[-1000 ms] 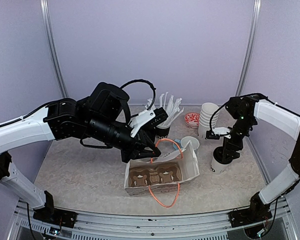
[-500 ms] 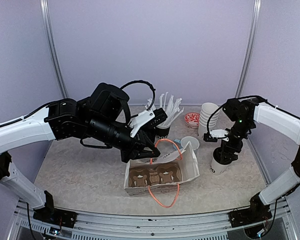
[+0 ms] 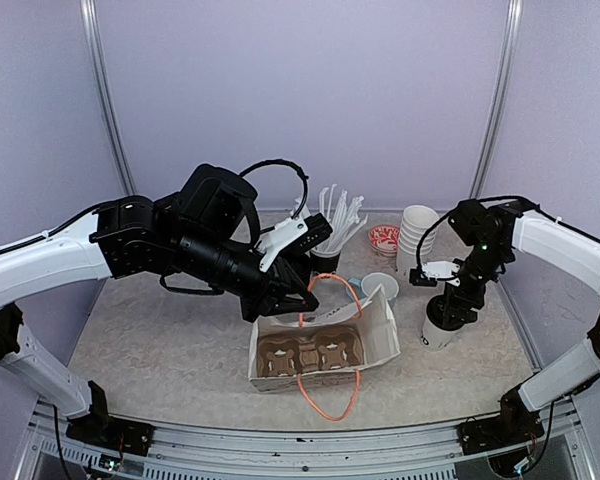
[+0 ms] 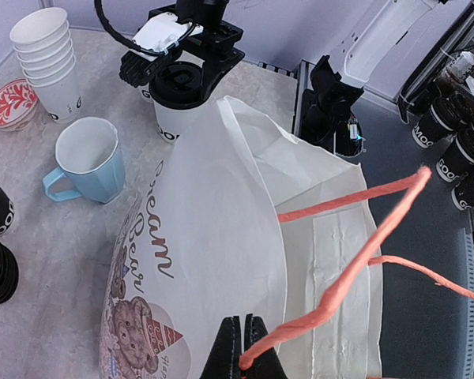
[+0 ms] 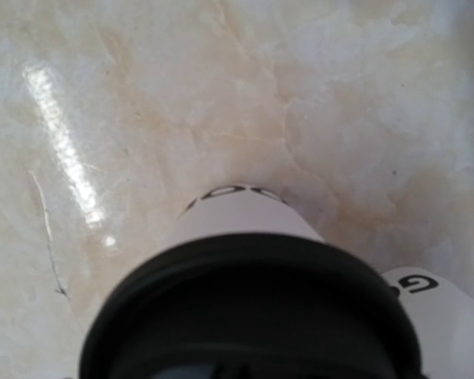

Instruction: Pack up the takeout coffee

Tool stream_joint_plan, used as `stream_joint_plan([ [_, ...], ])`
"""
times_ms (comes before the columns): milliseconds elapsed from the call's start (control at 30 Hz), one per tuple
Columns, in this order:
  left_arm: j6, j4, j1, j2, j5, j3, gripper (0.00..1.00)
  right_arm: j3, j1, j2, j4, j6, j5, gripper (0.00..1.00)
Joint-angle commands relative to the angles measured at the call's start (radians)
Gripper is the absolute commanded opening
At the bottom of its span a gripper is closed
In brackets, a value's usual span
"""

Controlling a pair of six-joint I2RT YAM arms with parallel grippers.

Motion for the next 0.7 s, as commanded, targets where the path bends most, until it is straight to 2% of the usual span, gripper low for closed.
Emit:
stream_joint_plan([
  [0,0.01,-0.001,0.01,0.003,0.013,-0.015,0.02,-0.021,0.011,-0.019,-0.014,0.006,0.005,0.49],
  [100,0.01,0.0,0.01,0.003,0.015,-0.014,0.02,-0.021,0.011,-0.028,-0.016,0.005,-0.003,0.48],
  [200,0.01,0.0,0.011,0.005,0.018,-0.013,0.02,-0.022,0.012,-0.032,-0.025,0.003,-0.023,0.34],
  [367,0.01,-0.001,0.012,0.009,0.022,-0.011,0.02,-0.024,0.012,-0.029,-0.032,0.004,-0.05,0.26],
  [600,0.008,-0.005,0.014,0.013,0.024,-0.013,0.02,-0.024,0.012,-0.028,-0.029,0.008,-0.053,0.02],
  [667,0.008,-0.006,0.016,0.013,0.022,-0.014,0.02,-0.012,0.011,-0.032,-0.037,0.009,-0.065,0.0],
])
